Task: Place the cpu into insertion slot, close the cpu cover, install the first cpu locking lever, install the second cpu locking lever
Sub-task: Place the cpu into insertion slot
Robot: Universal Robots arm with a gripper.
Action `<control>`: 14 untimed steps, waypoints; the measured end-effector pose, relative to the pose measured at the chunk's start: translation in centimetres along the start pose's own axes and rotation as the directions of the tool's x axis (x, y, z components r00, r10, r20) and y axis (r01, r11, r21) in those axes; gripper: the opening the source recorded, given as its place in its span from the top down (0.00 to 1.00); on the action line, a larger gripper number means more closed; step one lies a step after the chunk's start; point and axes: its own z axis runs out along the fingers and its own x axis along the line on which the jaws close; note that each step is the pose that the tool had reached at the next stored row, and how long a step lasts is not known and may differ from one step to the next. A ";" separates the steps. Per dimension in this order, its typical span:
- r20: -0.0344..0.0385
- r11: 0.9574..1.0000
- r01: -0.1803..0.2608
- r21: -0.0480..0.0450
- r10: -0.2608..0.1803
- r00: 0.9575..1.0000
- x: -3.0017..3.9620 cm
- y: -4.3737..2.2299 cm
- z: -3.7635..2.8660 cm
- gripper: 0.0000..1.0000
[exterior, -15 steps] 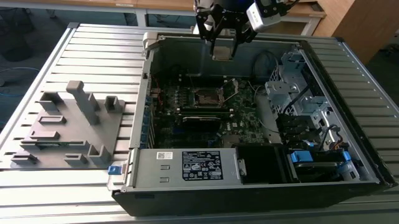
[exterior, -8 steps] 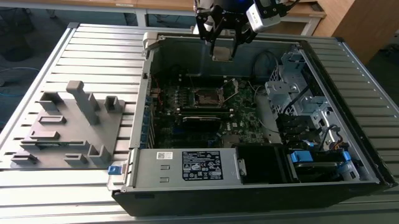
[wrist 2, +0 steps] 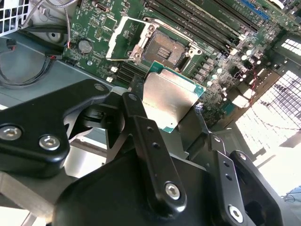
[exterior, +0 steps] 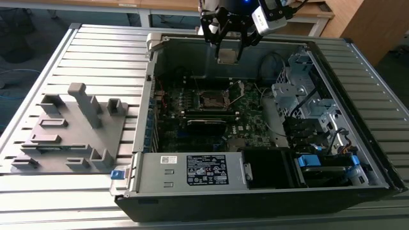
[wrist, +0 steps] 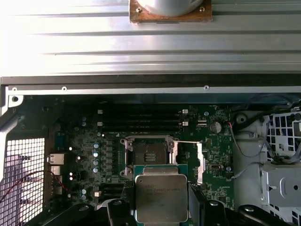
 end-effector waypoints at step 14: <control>0.000 1.000 0.000 0.000 0.000 1.000 0.00 -0.02 0.19 0.46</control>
